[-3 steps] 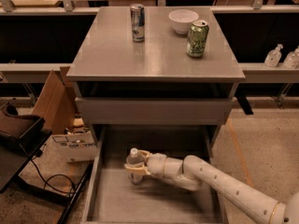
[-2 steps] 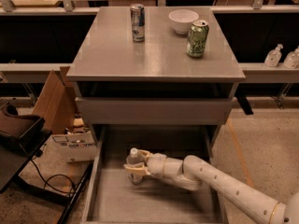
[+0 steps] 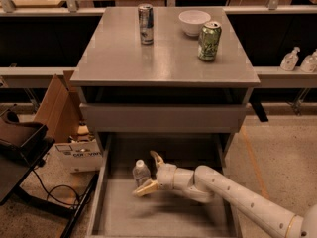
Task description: Place blue plastic bottle into middle drawer
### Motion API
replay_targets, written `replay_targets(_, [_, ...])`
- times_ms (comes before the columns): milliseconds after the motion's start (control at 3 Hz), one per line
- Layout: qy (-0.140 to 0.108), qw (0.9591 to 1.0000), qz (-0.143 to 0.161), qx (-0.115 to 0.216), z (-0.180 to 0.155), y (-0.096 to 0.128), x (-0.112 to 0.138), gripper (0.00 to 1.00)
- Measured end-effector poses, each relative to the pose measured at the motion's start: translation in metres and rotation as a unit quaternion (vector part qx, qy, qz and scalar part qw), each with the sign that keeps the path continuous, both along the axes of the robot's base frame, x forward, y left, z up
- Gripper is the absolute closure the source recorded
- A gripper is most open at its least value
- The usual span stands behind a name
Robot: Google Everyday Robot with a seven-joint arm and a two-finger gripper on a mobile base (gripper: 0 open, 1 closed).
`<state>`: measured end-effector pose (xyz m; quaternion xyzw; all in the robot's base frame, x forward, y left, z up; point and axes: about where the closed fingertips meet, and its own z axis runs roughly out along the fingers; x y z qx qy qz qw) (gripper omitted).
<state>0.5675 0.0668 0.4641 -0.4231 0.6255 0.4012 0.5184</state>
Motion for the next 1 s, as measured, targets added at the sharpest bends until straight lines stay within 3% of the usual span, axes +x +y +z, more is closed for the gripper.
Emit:
replay_targets(333, [-0.003,1.0,-0.004,-0.001,0.009,-0.007,-0.006,0.0])
replay_targets(667, [0.016,0.9993,0.019,-0.027,0.021,-0.021,-0.031,0.0])
replay_targets(1000, [0.047,0.9946,0.053,-0.075,0.047,-0.051,-0.062,0.0])
